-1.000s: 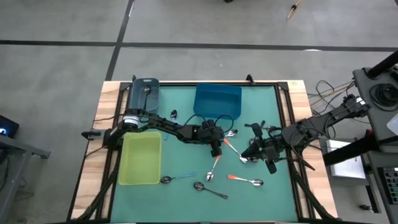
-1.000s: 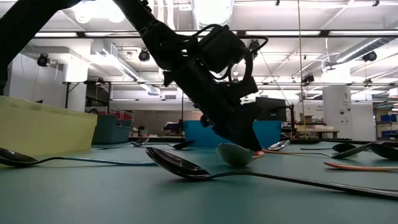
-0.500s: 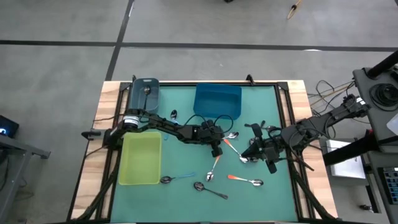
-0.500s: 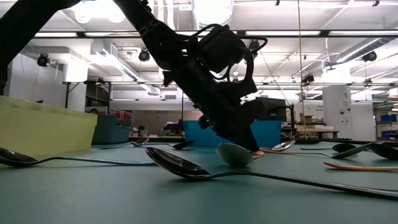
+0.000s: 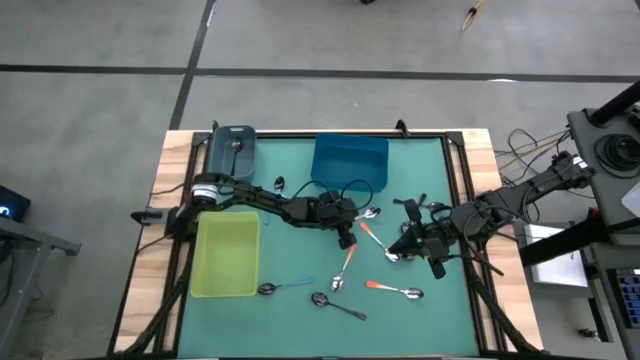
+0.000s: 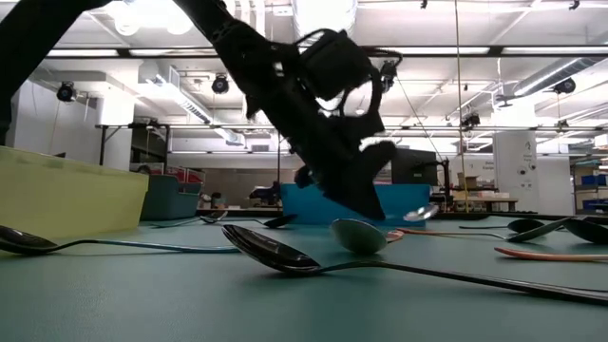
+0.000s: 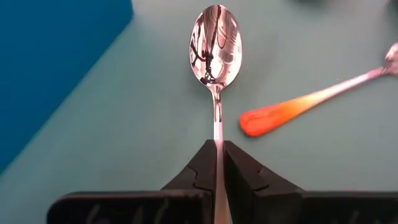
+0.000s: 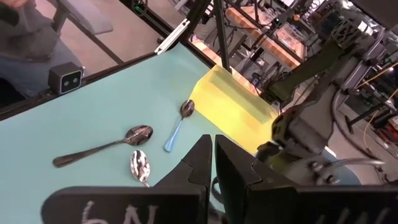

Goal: Sort silverware by color (type)
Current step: Put the orange spoon into the yellow bin

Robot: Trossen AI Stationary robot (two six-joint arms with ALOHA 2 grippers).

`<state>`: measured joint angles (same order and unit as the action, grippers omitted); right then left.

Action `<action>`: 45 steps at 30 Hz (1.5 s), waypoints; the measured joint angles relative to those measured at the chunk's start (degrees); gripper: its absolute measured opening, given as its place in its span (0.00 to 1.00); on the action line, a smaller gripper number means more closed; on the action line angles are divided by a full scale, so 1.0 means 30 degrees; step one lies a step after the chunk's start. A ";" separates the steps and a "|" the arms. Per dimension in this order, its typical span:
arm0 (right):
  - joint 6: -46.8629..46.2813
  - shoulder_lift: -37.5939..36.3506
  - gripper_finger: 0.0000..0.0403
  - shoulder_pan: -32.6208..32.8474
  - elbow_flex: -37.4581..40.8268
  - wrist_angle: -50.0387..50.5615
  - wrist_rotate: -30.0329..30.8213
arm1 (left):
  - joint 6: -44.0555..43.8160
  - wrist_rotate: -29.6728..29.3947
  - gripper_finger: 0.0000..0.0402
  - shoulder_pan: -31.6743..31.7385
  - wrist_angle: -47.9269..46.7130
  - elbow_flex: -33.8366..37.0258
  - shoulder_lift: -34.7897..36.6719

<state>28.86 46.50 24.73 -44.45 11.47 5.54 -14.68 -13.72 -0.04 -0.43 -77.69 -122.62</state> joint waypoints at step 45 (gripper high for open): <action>-0.0795 0.0066 0.03 -0.3978 0.0853 -0.1636 0.0160 | -3.0699 -0.0578 0.00 -1.1608 -2.8505 0.0552 1.1956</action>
<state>26.48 46.70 12.79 -41.89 6.57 6.02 -106.78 -15.45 -34.86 -85.94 -76.03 -86.75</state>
